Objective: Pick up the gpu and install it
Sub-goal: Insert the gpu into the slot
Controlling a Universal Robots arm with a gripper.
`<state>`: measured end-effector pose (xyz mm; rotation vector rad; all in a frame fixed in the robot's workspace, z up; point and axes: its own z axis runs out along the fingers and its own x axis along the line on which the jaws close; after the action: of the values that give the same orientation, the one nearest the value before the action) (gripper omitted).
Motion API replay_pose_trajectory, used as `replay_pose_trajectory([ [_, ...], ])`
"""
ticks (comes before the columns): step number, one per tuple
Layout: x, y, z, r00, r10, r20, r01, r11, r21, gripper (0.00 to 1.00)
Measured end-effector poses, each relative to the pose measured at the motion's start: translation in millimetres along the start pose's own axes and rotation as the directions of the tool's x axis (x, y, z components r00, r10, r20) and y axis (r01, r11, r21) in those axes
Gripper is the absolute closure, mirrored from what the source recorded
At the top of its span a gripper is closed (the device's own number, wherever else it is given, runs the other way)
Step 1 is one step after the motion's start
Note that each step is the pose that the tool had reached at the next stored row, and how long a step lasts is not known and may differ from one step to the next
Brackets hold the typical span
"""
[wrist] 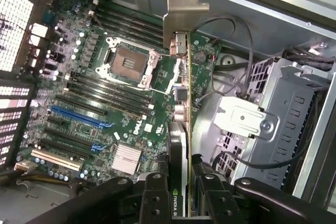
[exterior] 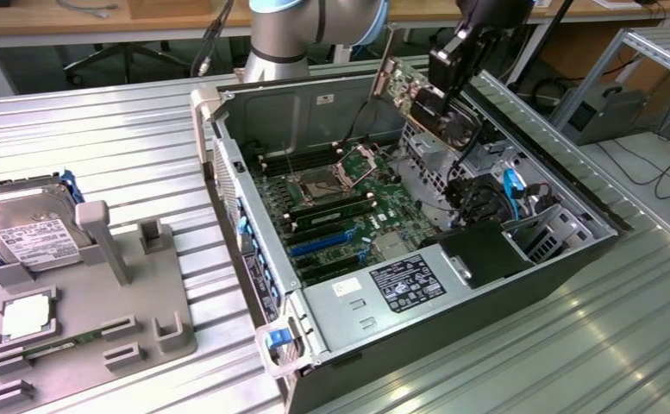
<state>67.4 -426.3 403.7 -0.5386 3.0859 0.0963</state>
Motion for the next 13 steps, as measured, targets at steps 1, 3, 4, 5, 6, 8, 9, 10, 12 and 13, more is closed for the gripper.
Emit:
replay_pose_trajectory([
  [1,-0.1,0.3,0.5,0.9999,-0.012,-0.0008,0.012,0.9999,-0.0002,0.73],
  [3,-0.3,0.7,1.4,0.9991,-0.042,-0.0026,0.042,0.9991,-0.0008,0.73],
  [4,-0.3,0.8,1.7,0.9985,-0.054,-0.0032,0.054,0.9985,-0.0011,0.73],
  [5,-0.3,0.9,2.2,0.9971,-0.076,-0.0044,0.076,0.9971,-0.0016,0.73],
  [6,-0.4,1.0,2.5,0.9957,-0.092,-0.0055,0.092,0.9957,-0.0018,0.73],
  [8,-0.4,1.2,3.3,0.9922,-0.124,-0.0073,0.124,0.9922,-0.0026,0.73],
  [9,-0.5,1.3,3.6,0.9901,-0.140,-0.0082,0.140,0.9901,-0.0031,0.73],
  [10,-0.5,1.5,3.9,0.9879,-0.155,-0.0090,0.155,0.9880,-0.0034,0.73],
  [12,-0.7,1.9,4.5,0.9828,-0.185,-0.0109,0.185,0.9828,-0.0039,0.73],
  [13,-0.8,2.0,4.8,0.9803,-0.197,-0.0117,0.197,0.9803,-0.0042,0.73],
])
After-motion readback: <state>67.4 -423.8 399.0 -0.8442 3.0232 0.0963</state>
